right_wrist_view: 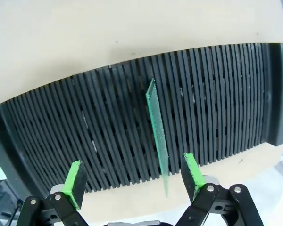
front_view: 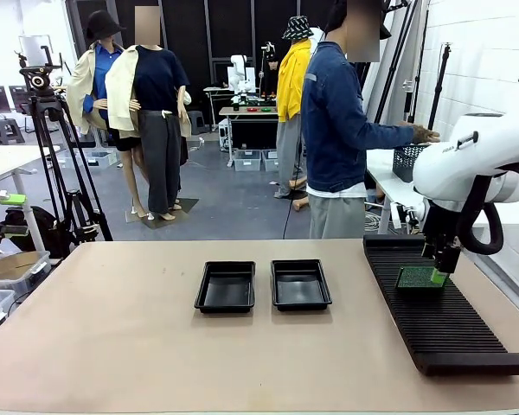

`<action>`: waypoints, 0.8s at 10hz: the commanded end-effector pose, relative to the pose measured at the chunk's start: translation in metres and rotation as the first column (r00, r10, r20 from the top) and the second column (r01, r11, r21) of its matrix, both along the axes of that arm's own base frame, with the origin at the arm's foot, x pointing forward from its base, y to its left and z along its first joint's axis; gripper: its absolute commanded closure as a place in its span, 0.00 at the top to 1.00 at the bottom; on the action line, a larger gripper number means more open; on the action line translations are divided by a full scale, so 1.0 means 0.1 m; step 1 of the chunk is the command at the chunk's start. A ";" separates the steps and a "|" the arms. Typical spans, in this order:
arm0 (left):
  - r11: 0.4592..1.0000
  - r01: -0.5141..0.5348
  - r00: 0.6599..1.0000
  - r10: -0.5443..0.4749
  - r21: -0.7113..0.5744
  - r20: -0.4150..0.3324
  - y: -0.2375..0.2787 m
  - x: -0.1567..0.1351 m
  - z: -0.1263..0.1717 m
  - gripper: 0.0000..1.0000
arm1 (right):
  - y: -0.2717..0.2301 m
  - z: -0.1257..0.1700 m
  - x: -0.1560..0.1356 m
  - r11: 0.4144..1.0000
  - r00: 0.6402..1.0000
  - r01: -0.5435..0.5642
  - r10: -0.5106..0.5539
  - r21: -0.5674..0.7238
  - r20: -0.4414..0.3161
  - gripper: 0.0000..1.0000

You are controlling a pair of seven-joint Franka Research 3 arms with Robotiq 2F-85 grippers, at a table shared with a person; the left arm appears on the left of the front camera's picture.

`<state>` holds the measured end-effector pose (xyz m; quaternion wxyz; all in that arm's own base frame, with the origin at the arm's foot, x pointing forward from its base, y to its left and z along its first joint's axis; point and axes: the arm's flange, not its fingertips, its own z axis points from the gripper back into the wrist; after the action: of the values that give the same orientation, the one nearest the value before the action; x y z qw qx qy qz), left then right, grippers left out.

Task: Inspect and transfer BCBs to ESD trays.
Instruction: Pick up the Blank PCB from the PCB Rack and place it in the left ESD tray.

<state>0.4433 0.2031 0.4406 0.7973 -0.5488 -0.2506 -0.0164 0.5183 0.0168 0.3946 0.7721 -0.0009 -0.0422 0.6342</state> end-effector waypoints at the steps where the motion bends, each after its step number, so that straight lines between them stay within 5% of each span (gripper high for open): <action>1: 1.000 -0.003 1.000 0.003 -0.001 0.003 0.01 -0.01 0.02 1.00 | -0.03 -0.04 0.11 1.000 1.000 0.014 -0.014 -0.003 -0.008 1.00; 8: 1.000 -0.003 1.000 0.003 -0.001 0.003 0.01 -0.01 0.02 1.00 | -0.07 -0.20 0.24 0.999 0.998 0.043 -0.042 0.011 -0.052 1.00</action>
<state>0.4433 0.2031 0.4405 0.7973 -0.5489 -0.2506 -0.0164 0.5361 0.0074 0.3725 0.7796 0.0117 -0.0263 0.6256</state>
